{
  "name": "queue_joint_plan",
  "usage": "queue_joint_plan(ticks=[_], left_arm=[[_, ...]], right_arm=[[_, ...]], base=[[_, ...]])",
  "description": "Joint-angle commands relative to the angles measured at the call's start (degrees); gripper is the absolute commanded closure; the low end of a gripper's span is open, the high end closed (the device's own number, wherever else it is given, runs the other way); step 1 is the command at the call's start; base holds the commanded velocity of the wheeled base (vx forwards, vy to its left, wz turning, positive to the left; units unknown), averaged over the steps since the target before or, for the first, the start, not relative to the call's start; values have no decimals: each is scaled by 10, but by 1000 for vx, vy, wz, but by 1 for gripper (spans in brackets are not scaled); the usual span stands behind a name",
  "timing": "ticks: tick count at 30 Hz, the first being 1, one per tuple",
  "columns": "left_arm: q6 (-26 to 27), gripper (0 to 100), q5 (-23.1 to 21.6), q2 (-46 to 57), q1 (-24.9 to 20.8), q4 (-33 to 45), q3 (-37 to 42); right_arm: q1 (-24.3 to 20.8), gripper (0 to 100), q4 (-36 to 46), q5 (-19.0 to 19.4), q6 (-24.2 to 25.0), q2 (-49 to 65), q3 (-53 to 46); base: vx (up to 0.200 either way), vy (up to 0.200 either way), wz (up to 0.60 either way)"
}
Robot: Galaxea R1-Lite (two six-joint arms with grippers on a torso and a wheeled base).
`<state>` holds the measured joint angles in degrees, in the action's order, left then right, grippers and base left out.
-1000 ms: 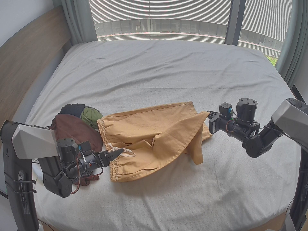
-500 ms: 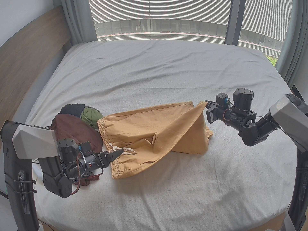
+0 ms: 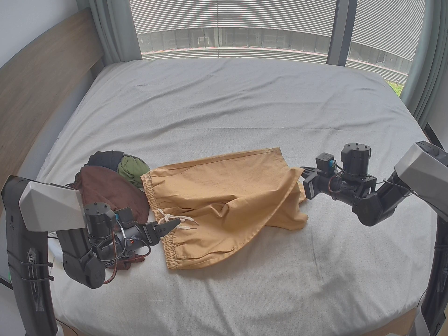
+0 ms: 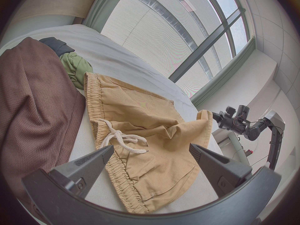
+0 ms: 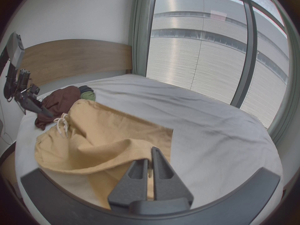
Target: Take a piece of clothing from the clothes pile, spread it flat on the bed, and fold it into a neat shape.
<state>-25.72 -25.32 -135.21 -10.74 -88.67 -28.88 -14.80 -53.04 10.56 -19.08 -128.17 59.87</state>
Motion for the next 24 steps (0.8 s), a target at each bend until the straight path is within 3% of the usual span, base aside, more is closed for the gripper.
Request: queue_joint_plan(ticks=[1,15,24], left_arm=[[0,0,0,-2,1,0,3],[-1,0,0,-3,3,0,8],[-3,0,-2,-4,3,0,20]], right_arm=[[-1,100,-4,3,2,54,-106],[-3,100,-36,4,30,80,-305],[2,100,-36,27,55,72,-366]], base=[[0,0,0],[0,0,0],[0,0,0]])
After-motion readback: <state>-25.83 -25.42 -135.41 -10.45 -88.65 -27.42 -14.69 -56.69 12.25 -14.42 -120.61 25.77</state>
